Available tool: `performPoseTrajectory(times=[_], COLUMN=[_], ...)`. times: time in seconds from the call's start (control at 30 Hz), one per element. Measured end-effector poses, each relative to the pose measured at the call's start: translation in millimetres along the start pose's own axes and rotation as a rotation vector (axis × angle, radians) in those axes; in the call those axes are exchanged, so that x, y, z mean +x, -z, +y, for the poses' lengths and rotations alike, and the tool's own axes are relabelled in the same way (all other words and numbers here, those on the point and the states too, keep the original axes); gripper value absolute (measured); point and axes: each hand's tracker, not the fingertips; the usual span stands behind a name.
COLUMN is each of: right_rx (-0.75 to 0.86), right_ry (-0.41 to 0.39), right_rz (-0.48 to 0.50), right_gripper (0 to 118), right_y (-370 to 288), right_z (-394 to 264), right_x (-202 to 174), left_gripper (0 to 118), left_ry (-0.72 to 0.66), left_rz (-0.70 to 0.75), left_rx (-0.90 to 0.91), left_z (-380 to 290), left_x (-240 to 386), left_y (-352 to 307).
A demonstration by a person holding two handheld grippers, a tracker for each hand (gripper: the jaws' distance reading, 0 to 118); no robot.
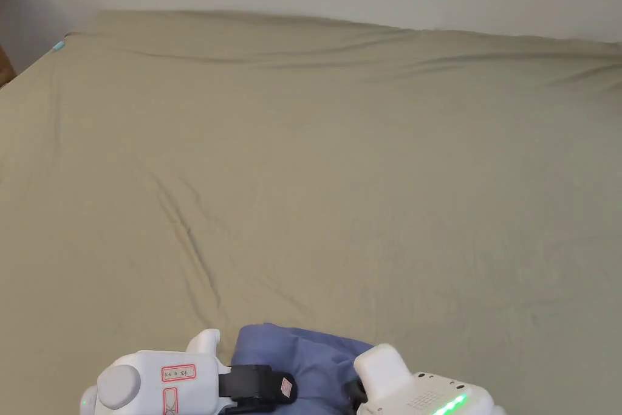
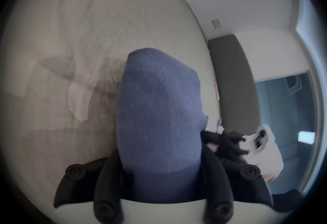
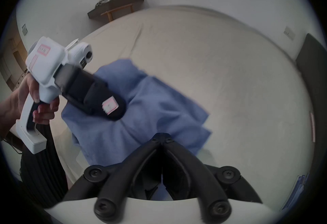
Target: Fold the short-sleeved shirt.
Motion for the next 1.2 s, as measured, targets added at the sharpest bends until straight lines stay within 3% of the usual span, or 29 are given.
performPoseTrajectory(times=[0.17, 0.3, 0.53, 0.73, 0.9, 1.07, 1.2], right_rx=[0.168, 0.272, 0.398, 0.422, 0.414, 0.38, 0.347], right_ry=[0.038, -0.003, 0.014, 0.032, 0.028, 0.032, 0.005], right_rz=[-0.143, -0.281, -0.391, -0.393, -0.399, -0.39, -0.399], right_gripper=[2, 2, 2, 2, 2, 2, 2], right_y=[-53.5, -85.6, -118.4, -121.7, -113.1, -99.6, -85.3], right_z=[28.3, 46.4, 67.0, 74.1, 80.2, 84.9, 87.7], right_x=[11.2, 4.3, -17.2, -36.7, -46.0, -52.6, -57.6], left_gripper=[37, 36, 36, 36, 36, 36, 36], left_ry=[0.107, 0.169, 0.25, 0.303, 0.286, 0.378, 0.321], left_rz=[0.094, 0.19, 0.445, 0.726, 0.87, 1.04, 1.147], left_rx=[0.03, 0.076, 0.163, 0.224, 0.254, 0.215, 0.211], left_z=[-7.6, -12.3, -15.5, -15.5, -3.4, 17.7, 38.0], left_x=[21.2, 25.0, -0.2, -33.4, -70.3, -105.1, -140.4], left_y=[-22.6, -50.4, -117.7, -172.2, -218.7, -256.2, -286.7])
